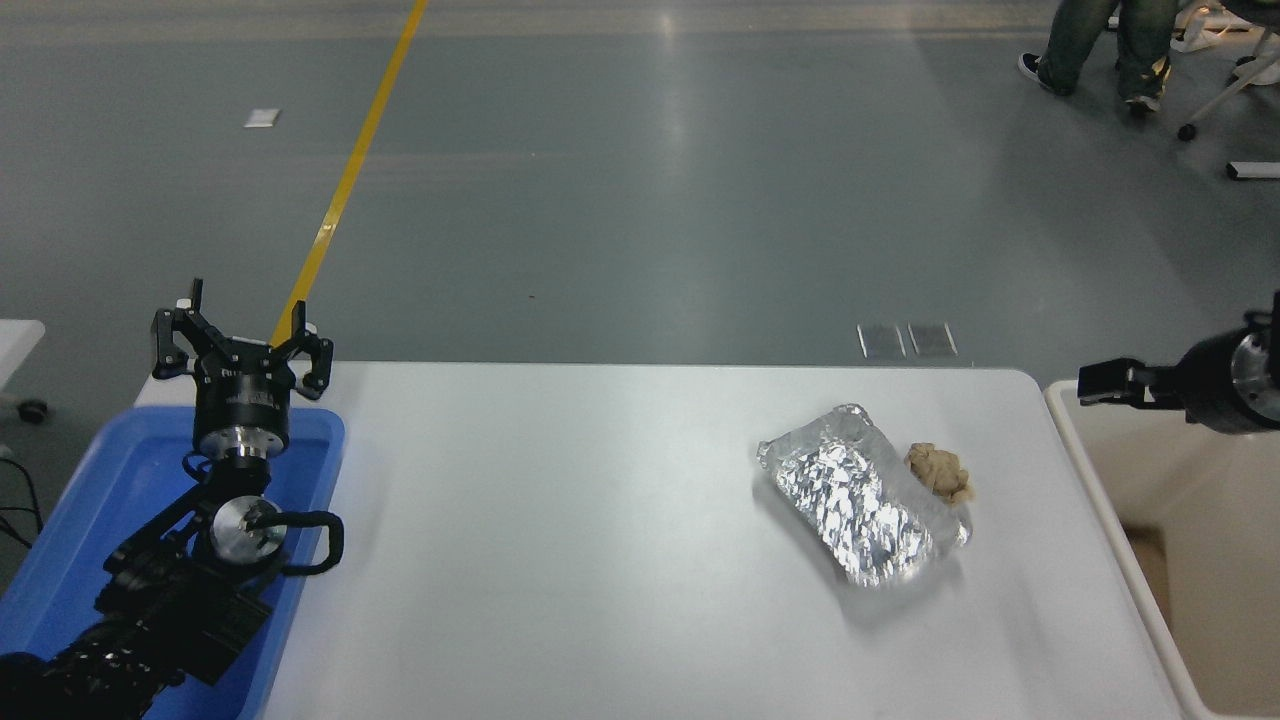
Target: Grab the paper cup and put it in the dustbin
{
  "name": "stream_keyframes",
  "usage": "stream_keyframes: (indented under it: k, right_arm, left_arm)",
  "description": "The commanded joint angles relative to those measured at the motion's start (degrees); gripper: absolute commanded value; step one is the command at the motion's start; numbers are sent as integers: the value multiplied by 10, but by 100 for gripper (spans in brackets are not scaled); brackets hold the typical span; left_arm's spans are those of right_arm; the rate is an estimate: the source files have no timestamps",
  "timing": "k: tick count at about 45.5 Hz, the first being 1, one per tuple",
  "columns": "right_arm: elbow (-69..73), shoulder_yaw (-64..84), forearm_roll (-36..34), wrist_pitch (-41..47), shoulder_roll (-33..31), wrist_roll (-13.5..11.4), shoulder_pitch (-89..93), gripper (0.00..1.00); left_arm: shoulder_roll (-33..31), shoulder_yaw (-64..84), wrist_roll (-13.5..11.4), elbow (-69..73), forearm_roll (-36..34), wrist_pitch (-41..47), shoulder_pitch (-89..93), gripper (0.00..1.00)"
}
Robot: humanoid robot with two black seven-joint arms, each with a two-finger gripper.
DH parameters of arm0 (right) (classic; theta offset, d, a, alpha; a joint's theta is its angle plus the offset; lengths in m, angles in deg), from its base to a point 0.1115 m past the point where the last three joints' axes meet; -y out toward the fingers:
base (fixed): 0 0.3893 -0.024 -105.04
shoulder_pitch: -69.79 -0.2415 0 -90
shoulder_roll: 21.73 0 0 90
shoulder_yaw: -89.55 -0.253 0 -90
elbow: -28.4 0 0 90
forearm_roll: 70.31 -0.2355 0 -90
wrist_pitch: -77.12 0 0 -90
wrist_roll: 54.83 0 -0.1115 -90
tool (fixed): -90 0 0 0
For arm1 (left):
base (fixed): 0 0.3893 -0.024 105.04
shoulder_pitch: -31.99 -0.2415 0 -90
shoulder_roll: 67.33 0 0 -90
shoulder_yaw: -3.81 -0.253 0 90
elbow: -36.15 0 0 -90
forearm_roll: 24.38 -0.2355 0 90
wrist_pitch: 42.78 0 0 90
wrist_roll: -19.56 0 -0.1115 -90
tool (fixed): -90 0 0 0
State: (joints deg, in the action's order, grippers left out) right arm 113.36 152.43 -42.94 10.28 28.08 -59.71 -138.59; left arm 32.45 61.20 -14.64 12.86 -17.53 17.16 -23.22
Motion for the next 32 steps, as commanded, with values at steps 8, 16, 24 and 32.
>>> stream_keyframes:
  k: [8,16,24,32]
  right_arm:
    - [95,-4,-195,216,100,2,-208,100]
    - [95,-22,-240,218,157,4,-218,100]
    - [94,-22,-244,218,180,5,-217,100]
    - [93,-30,-246,218,191,7,-212,100]
  left_arm:
    - [0,0,-1,0,1,0,-1,99]
    - [0,0,-1,0,2,1,0,99]
    - [1,0,-1,0,2,0,0,99]
    - [0,1,-1,0,2,0,0,99]
